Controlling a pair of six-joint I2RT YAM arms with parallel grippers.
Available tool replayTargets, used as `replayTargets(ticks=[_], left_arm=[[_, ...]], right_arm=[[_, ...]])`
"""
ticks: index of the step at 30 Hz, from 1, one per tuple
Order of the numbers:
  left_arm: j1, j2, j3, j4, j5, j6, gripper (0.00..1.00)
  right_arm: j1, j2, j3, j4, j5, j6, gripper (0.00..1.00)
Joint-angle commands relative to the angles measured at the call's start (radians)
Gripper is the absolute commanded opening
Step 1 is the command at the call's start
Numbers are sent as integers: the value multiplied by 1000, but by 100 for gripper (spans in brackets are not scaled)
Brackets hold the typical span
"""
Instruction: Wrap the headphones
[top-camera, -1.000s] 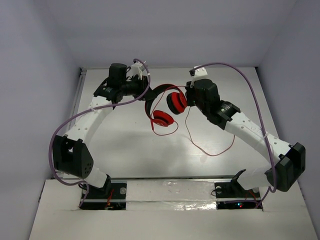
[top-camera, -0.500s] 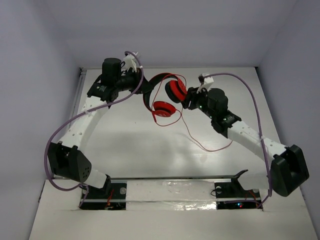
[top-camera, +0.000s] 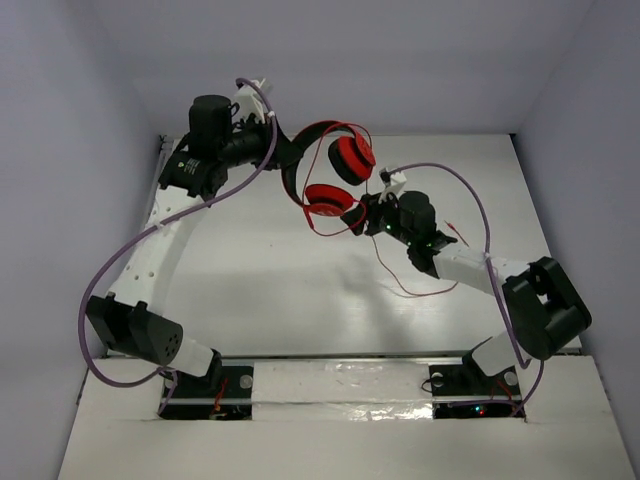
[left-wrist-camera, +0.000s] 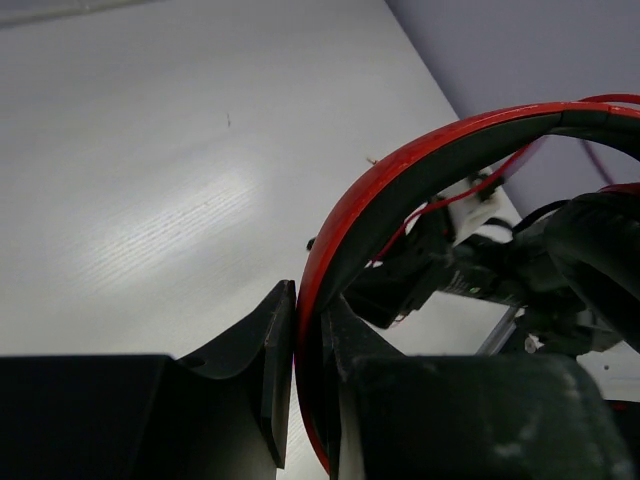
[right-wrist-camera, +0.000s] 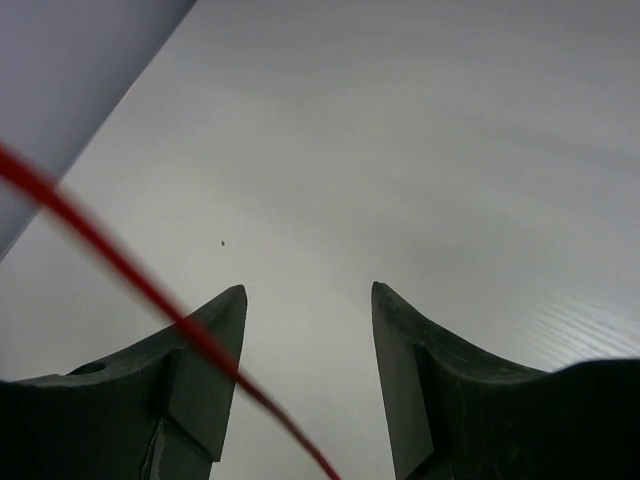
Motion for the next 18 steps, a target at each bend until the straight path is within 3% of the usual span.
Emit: replayTargets(ticks=[1,5,13,18], left_arm=[[5,-13,134,27,8,-60,0],[16,19,206,26,4,-87,0],[65,76,346,28,23,-141,0],[83,75,343,74,44,-186,0]], right_arm=[[-7,20,-35,134,-44,27,59],[-7,38,-82,169,-60,51,73],[-7,-6,-173,204,-56,102,72],[-7,59,-188,245,-96,145,65]])
